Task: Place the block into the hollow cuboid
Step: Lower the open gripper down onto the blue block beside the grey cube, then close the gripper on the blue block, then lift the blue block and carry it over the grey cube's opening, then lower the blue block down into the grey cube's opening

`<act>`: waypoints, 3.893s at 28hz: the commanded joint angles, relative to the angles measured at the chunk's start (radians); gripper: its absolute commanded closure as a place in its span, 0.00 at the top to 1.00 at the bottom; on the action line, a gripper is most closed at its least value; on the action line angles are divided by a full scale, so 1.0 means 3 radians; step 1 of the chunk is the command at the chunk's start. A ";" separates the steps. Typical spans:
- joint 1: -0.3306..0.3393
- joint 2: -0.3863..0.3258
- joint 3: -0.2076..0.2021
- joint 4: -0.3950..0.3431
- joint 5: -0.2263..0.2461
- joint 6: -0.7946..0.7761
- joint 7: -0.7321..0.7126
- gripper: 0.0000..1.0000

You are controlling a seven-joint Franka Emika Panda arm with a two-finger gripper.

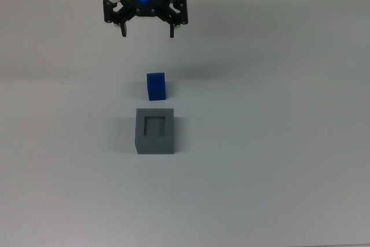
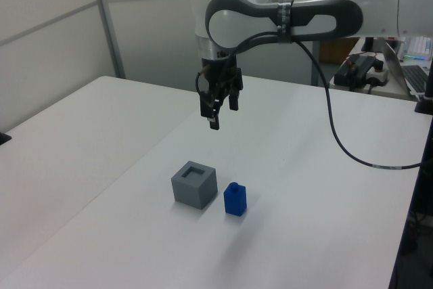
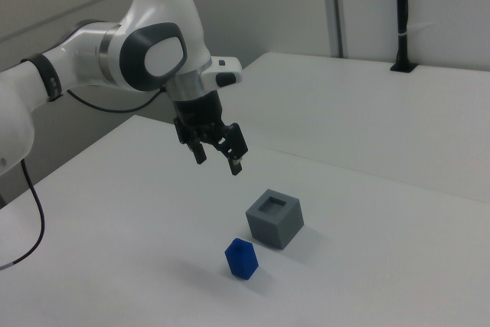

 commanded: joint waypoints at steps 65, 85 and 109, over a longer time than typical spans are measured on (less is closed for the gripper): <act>-0.0073 0.0075 0.0046 -0.0728 0.0147 0.0572 -0.0344 0.00; -0.0078 0.0699 0.0036 -0.0104 0.0106 0.1237 0.0193 0.00; -0.0088 0.0781 0.0041 -0.0104 0.0111 0.1457 -0.0216 0.00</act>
